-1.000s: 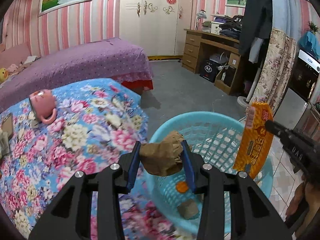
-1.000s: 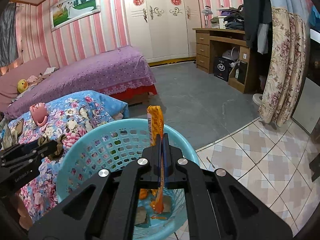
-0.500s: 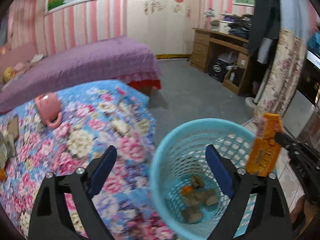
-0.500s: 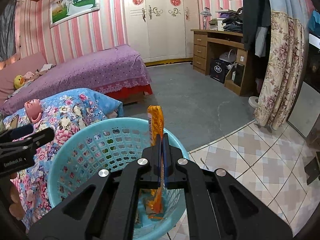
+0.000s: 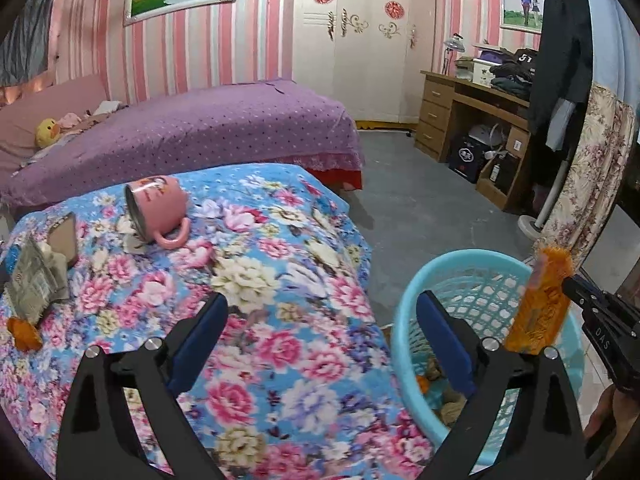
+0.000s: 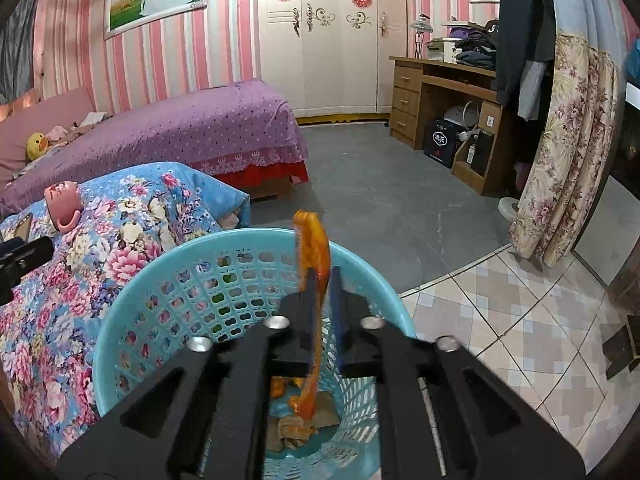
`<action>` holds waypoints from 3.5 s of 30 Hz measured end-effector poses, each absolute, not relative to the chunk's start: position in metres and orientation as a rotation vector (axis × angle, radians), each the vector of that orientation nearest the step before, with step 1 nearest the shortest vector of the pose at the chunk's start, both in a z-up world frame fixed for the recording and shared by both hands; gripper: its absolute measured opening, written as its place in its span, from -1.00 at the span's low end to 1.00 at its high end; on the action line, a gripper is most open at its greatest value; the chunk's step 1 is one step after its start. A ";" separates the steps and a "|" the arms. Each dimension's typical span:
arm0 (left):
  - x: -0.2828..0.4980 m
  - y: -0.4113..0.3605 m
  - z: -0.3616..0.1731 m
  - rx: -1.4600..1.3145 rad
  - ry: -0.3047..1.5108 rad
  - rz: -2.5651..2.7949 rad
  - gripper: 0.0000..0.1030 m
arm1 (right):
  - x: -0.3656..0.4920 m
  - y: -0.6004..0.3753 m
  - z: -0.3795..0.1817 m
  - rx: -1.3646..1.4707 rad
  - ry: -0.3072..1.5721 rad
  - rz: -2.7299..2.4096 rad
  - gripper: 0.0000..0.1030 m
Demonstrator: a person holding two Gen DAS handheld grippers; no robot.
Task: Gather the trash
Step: 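Open the left tool over the basket while the right tool releases the wrapper, then move both open tools back over the bed toward the orange peels, then grasp an orange peel with the left tool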
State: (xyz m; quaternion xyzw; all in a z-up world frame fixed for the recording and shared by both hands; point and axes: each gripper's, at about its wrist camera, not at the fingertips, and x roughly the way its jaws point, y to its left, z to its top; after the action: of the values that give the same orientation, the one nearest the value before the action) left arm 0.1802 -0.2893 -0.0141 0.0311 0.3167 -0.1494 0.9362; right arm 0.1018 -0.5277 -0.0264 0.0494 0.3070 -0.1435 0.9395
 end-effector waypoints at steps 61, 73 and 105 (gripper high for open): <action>0.178 0.049 -0.052 0.018 0.715 0.013 0.91 | 0.169 -0.257 -0.025 0.067 0.572 -0.079 0.92; 0.191 0.086 -0.059 -0.067 0.771 0.046 0.89 | 0.181 -0.256 -0.034 0.047 0.611 -0.120 0.92; 0.190 0.097 -0.049 -0.114 0.744 -0.128 -0.58 | 0.175 -0.176 -0.038 -0.076 0.643 0.023 0.92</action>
State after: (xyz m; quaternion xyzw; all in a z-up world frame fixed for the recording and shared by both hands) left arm 0.1896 0.0967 -0.0491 -0.0557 0.3633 -0.0625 0.9279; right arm 0.1748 -0.1759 -0.0383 -0.0371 0.3157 0.0112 0.9481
